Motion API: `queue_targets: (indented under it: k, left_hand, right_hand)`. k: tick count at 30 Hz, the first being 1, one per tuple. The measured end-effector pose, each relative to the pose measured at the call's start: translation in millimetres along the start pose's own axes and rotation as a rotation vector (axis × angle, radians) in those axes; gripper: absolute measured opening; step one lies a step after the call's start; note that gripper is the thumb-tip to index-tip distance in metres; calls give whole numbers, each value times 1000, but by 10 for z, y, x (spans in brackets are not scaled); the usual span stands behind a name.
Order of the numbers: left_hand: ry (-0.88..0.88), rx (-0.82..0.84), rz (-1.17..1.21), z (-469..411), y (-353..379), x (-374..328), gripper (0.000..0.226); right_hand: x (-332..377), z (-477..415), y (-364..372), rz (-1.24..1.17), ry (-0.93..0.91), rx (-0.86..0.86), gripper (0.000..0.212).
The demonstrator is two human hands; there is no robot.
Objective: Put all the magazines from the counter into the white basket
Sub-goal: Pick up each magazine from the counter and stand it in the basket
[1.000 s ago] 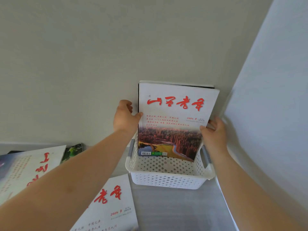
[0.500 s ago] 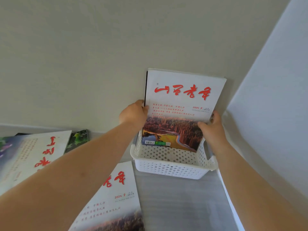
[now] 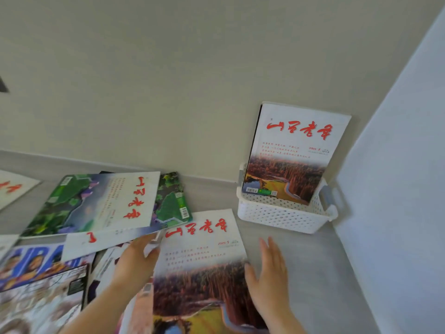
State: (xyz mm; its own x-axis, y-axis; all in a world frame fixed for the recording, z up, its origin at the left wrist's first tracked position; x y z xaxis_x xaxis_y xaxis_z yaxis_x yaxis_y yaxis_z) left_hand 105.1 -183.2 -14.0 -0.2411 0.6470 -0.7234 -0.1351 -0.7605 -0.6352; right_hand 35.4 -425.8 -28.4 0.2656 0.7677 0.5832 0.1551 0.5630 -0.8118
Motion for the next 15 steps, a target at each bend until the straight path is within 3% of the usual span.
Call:
queue_targets:
  k: [4, 11, 15]
  left_hand:
    - [-94, 101, -27, 303, 34, 427, 56]
    - [-109, 161, -2, 338, 146, 446, 65]
    - [-110, 145, -397, 377, 216, 399, 63]
  right_hand:
    - [-15, 390, 470, 188, 131, 239, 69]
    - [-2, 502, 548, 312, 110, 238, 64]
    - [-11, 540, 556, 344, 98, 223, 64]
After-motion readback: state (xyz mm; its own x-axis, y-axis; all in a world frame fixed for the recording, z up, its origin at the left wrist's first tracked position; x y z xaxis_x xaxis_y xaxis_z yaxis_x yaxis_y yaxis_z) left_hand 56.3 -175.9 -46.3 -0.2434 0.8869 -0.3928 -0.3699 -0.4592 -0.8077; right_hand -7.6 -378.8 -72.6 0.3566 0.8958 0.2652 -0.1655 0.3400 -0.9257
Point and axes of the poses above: each hand's wrist, its own z-axis away from the middle knuckle, its own y-axis out of the palm, x = y × z, the point moved 3 cm from there along -z, towards the middle knuckle, and after that the axes turned 2 degrees about x, right-handed, at the moved point
